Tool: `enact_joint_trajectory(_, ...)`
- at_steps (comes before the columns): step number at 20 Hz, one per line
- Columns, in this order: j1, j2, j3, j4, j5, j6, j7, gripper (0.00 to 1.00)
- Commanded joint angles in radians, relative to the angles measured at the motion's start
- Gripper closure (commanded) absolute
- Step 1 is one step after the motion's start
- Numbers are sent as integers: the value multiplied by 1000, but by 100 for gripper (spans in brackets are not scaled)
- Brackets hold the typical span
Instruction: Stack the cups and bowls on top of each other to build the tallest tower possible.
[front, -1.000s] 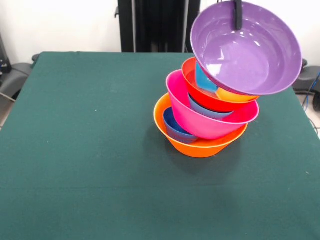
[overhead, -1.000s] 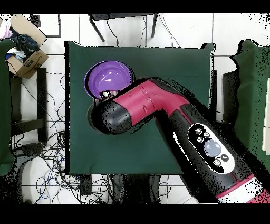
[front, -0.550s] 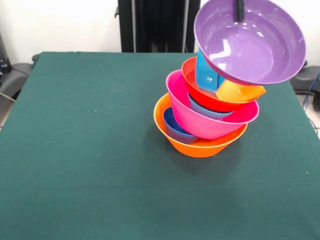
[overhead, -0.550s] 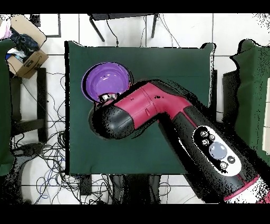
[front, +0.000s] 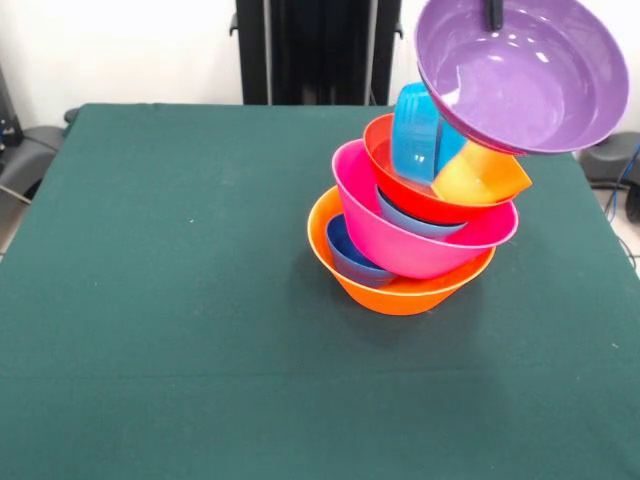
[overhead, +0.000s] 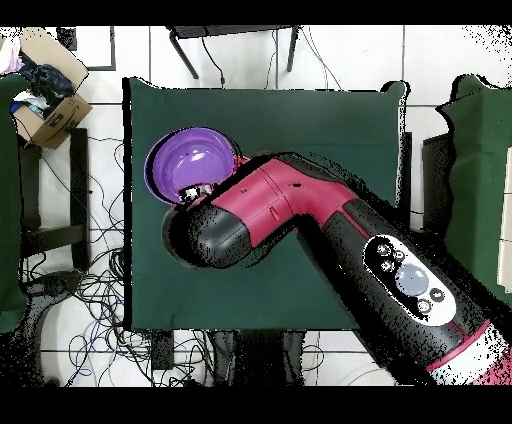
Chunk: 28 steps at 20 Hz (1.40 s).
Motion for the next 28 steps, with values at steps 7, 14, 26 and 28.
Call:
enact_joint_trajectory(7, -102, 78, 107, 123, -66, 105, -366, 100)
enact_joint_trajectory(14, -157, 72, 152, 161, -74, 98, -368, 100)
enact_joint_trajectory(26, -179, 129, 178, 183, -149, -6, -345, 100)
enact_joint_trajectory(28, -194, 152, 190, 183, -151, -14, -357, 100)
